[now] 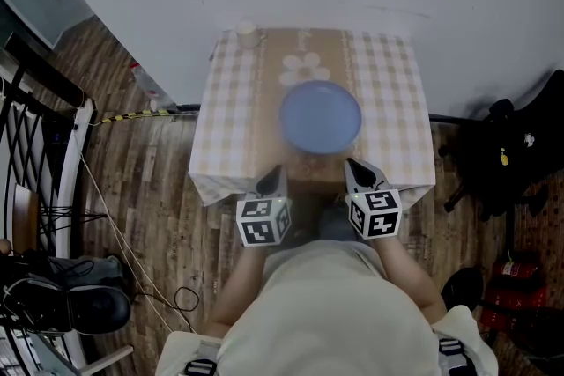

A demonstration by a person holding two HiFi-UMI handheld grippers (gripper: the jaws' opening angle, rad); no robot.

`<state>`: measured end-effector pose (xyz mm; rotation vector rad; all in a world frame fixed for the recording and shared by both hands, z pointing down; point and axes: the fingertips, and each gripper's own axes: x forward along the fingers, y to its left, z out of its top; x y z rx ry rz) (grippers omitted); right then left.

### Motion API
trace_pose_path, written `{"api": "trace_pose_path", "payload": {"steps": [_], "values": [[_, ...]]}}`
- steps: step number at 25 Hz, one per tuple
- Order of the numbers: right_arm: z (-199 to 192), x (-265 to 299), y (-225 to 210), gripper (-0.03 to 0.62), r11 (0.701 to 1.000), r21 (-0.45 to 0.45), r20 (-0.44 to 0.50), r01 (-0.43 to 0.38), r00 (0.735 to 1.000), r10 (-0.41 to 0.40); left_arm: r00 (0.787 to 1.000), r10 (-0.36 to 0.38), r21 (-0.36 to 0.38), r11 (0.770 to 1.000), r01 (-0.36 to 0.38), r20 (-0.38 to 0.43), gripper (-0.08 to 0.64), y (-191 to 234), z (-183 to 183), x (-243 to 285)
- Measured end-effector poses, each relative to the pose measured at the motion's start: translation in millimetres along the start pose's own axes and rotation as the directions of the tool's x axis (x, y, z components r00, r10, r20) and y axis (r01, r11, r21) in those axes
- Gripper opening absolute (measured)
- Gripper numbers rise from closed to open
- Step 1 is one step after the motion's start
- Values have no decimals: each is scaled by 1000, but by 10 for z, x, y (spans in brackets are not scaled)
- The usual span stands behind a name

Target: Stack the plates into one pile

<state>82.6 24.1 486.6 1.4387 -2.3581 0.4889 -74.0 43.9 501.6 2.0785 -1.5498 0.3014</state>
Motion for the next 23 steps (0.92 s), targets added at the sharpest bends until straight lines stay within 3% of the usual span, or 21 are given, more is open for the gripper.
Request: {"api": "trace_pose_path", "payload": {"steps": [23], "values": [[53,38,80,-2,1000,22,24,-16,1000,16,999,-34,-14,999,34,-4,8,22,47,16]]}}
